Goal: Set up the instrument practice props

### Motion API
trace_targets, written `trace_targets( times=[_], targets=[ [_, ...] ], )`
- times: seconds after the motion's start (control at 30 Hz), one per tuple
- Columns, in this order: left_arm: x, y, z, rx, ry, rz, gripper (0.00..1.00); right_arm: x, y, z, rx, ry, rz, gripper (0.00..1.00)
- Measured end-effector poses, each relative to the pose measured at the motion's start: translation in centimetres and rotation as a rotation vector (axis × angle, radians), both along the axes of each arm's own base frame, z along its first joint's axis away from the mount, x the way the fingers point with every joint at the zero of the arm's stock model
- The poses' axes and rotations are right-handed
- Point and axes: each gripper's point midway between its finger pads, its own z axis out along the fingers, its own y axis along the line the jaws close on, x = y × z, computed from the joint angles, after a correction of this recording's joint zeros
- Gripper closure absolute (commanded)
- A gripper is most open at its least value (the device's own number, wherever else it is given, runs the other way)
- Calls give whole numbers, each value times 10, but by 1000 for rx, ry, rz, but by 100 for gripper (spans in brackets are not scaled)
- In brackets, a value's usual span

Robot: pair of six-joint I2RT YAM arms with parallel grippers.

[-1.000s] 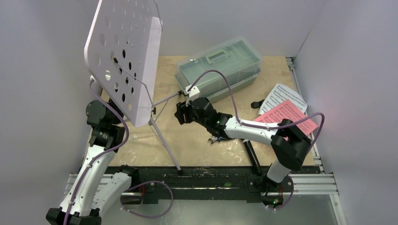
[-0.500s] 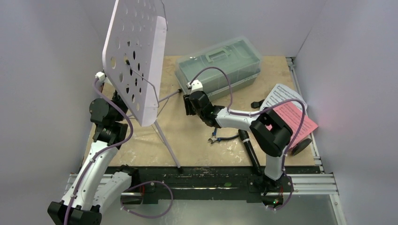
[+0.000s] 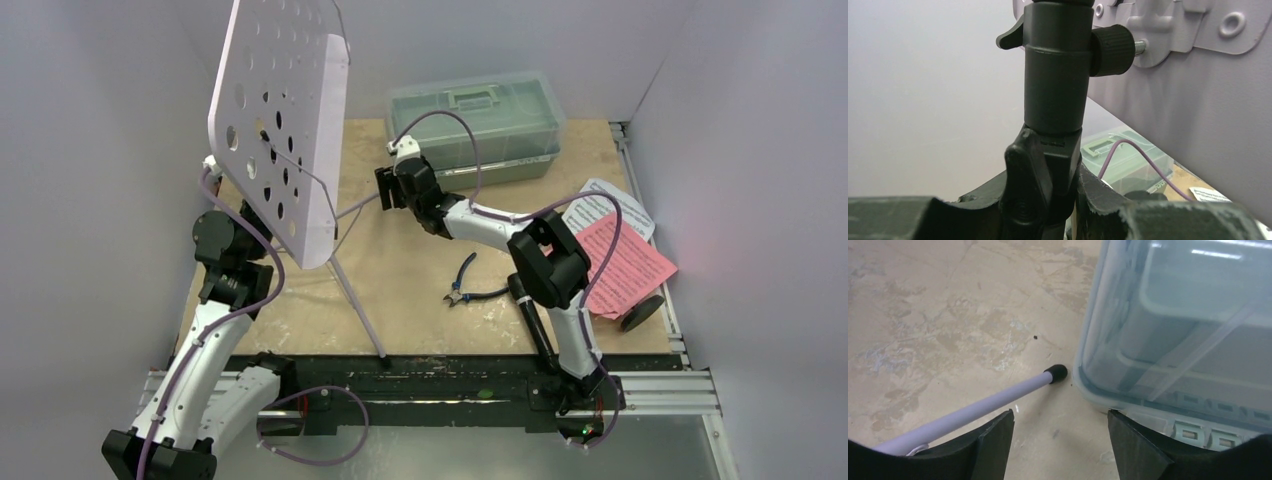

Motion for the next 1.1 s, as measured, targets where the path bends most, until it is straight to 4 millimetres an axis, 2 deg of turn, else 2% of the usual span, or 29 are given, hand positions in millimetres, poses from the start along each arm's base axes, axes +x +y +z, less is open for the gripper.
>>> trace_targets(
  times=[0.1,0.17,0.27,0.33,0.53,0.6,0.67,0.8,0.9,1.0,1.1],
  targets=[
    [0,0,-1,1,3,-2,100,8,-4,7,-8,4,49,21],
    [-1,-3,0,10,13,-14,100,2,-5,10,-6,21,111,18],
    [-3,-12,1,44,56,-63,100,-27,-11,16,16,76,221,17],
    [-6,-19,1,71,90,-107,100,-46,-15,29,41,89,286,15],
    [-14,-30,-5,95,145,-176,100,-98,-12,88,109,16,507,12],
    [-15,-32,-5,94,143,-192,100,-107,-10,99,110,-13,563,12],
    [-16,-35,-4,92,139,-213,100,-115,-8,102,102,-39,623,11],
    [-16,-47,1,94,95,-278,100,-130,-2,96,95,-49,729,11],
    [-14,-53,4,94,71,-313,100,-140,8,103,135,-58,787,12],
    [-15,-55,4,100,68,-328,100,-155,28,123,215,-95,830,12],
    [-18,-55,3,102,76,-328,100,-186,59,149,334,-116,885,11]
  ],
)
